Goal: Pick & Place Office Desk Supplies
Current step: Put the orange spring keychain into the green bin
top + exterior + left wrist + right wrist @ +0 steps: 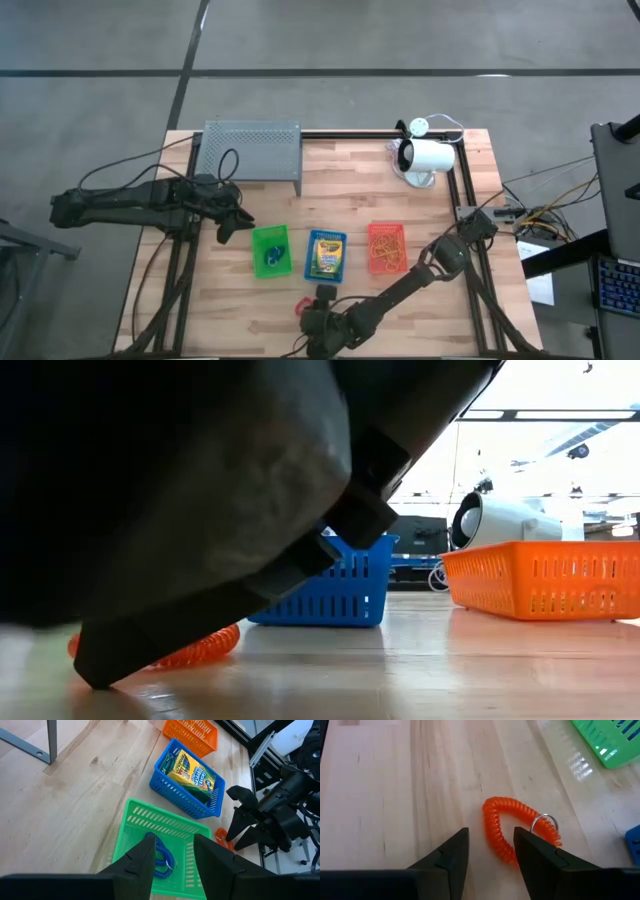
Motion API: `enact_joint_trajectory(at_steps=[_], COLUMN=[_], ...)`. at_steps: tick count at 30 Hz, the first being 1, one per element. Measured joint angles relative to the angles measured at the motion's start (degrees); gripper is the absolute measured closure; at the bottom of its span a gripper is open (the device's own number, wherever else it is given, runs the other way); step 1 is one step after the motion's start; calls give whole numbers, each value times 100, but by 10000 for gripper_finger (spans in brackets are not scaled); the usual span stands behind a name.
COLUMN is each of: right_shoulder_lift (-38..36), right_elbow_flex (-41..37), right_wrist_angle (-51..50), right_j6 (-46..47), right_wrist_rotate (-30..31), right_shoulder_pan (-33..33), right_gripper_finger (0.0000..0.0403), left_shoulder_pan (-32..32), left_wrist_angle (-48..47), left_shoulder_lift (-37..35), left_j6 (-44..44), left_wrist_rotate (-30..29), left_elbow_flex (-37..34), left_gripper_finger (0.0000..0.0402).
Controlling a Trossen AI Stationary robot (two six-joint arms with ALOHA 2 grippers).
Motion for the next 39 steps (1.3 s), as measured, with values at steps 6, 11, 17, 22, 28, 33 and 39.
enact_joint_trajectory(at_steps=[6, 11, 17, 22, 28, 33, 39], right_shoulder_lift=[17, 18, 15, 13, 11, 11, 28], right_elbow_flex=[95, 64, 12, 11, 9, 20, 162], right_wrist_angle=[-17, 17, 41, 23, 15, 4, -156], right_j6=[-144, -134, 22, 40, 42, 42, -2], right_wrist_rotate=[-16, -23, -16, -6, 1, 17, 134], right_shoulder_pan=[-2, -2, 2, 2, 0, 0, 13], right_gripper_finger=[268, 292, 326, 351, 358, 359, 359], left_shoulder_pan=[0, -1, 0, -1, -2, -1, 0], left_wrist_angle=[-2, 0, 0, -1, -2, 0, -2], left_shoulder_lift=[1, -1, -1, -1, -1, 0, -1], left_j6=[-1, -1, -1, 0, 0, -1, -1], left_wrist_rotate=[-1, -1, -1, 0, -1, 1, 1], left_elbow_flex=[0, 0, 0, 0, 0, 0, 0], left_gripper_finger=[263, 263, 263, 263, 263, 263, 263])
